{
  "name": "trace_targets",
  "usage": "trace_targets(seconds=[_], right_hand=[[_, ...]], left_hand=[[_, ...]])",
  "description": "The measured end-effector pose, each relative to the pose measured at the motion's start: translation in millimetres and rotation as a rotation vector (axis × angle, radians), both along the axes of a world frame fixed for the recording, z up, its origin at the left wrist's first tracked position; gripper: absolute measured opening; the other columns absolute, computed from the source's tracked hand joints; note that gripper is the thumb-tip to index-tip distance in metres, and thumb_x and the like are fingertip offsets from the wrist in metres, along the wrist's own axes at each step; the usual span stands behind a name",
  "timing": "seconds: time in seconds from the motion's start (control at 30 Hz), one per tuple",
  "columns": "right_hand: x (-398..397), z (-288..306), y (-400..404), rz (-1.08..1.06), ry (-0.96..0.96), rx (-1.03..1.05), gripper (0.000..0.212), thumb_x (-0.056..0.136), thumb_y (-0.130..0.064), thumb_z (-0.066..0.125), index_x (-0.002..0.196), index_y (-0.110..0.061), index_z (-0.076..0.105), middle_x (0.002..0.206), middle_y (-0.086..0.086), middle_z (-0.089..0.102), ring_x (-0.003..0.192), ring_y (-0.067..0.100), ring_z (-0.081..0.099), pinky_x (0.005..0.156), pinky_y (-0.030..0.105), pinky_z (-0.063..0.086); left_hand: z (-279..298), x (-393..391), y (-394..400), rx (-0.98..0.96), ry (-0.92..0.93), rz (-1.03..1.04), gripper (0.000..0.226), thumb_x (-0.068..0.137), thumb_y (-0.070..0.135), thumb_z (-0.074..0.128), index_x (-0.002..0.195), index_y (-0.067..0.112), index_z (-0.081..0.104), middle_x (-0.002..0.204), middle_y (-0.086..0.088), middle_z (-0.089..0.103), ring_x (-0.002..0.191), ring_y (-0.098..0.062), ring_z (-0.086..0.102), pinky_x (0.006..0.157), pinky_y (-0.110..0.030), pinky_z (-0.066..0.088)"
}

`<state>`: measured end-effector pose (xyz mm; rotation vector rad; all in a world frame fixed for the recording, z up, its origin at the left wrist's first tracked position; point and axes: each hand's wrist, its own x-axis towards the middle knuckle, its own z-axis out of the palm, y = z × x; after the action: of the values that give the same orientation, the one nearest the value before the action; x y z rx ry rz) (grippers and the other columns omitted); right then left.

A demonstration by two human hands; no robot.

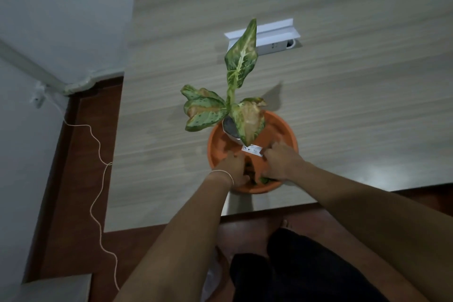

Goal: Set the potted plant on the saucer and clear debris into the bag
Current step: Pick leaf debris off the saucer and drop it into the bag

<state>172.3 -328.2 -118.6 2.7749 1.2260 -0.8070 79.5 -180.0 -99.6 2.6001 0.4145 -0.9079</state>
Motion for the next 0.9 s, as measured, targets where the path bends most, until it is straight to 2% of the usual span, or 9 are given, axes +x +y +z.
trace_targets(seconds=[0.17,0.3,0.47,0.6,0.73,0.8,0.9], right_hand=[[-5.9,-6.6,1.2,0.128,-0.062,-0.028,0.068,0.067,-0.056,0.070,0.119,-0.015,0.058,0.115,0.017,0.055,0.102,0.035,0.051,0.087,0.043,0.048],[-8.7,-6.2,1.3,0.167,0.006,0.018,0.062,0.075,-0.052,0.067,0.125,-0.018,0.054,0.121,0.017,0.055,0.101,0.036,0.055,0.084,0.041,0.049],[-11.9,-4.9,2.1,0.195,0.048,-0.003,0.048,0.082,-0.040,0.067,0.120,-0.012,0.058,0.119,0.016,0.056,0.105,0.035,0.058,0.084,0.041,0.050],[-15.1,-5.5,5.9,0.157,0.114,0.003,0.029,0.085,-0.031,0.063,0.107,-0.012,0.064,0.110,0.013,0.064,0.098,0.031,0.064,0.080,0.039,0.052],[-11.3,-6.2,6.0,0.101,0.192,0.047,0.023,0.078,-0.031,0.067,0.094,-0.014,0.070,0.097,0.009,0.073,0.088,0.028,0.068,0.072,0.034,0.054],[-11.0,-6.6,4.9,0.080,0.225,0.071,0.015,0.079,-0.020,0.065,0.088,-0.011,0.073,0.093,0.009,0.073,0.085,0.028,0.067,0.066,0.030,0.046],[-8.6,-11.4,2.5,-0.010,0.219,0.111,0.013,0.076,-0.014,0.063,0.081,-0.016,0.075,0.086,0.006,0.074,0.083,0.026,0.067,0.067,0.031,0.051]], left_hand=[[-8.7,5.5,-16.7,-0.005,0.035,-0.073,0.077,0.075,0.030,0.072,0.139,0.014,0.031,0.139,-0.024,0.037,0.116,-0.046,0.051,0.097,-0.047,0.047],[-3.6,10.5,-24.6,0.021,0.003,-0.173,0.046,0.085,0.025,0.063,0.124,0.006,0.049,0.126,-0.021,0.053,0.118,-0.040,0.045,0.097,-0.048,0.045],[-6.8,8.4,-23.4,0.003,-0.018,-0.108,0.050,0.076,0.033,0.070,0.116,0.010,0.051,0.114,-0.018,0.056,0.106,-0.038,0.058,0.089,-0.044,0.049],[-8.4,5.2,-26.4,-0.002,-0.078,-0.077,0.040,0.078,0.029,0.068,0.112,0.010,0.056,0.114,-0.019,0.058,0.100,-0.038,0.061,0.088,-0.042,0.050],[-10.5,3.8,-29.6,-0.022,-0.096,-0.073,0.017,0.078,0.027,0.065,0.088,0.014,0.070,0.097,-0.016,0.069,0.089,-0.036,0.065,0.078,-0.037,0.053],[-11.6,3.2,-29.4,-0.017,-0.099,-0.082,0.017,0.078,0.028,0.064,0.084,0.014,0.072,0.091,-0.014,0.071,0.085,-0.035,0.066,0.075,-0.036,0.052],[-14.6,2.5,-26.4,-0.029,-0.118,-0.048,0.018,0.080,0.029,0.064,0.084,0.014,0.073,0.091,-0.015,0.073,0.086,-0.036,0.066,0.074,-0.034,0.049]])
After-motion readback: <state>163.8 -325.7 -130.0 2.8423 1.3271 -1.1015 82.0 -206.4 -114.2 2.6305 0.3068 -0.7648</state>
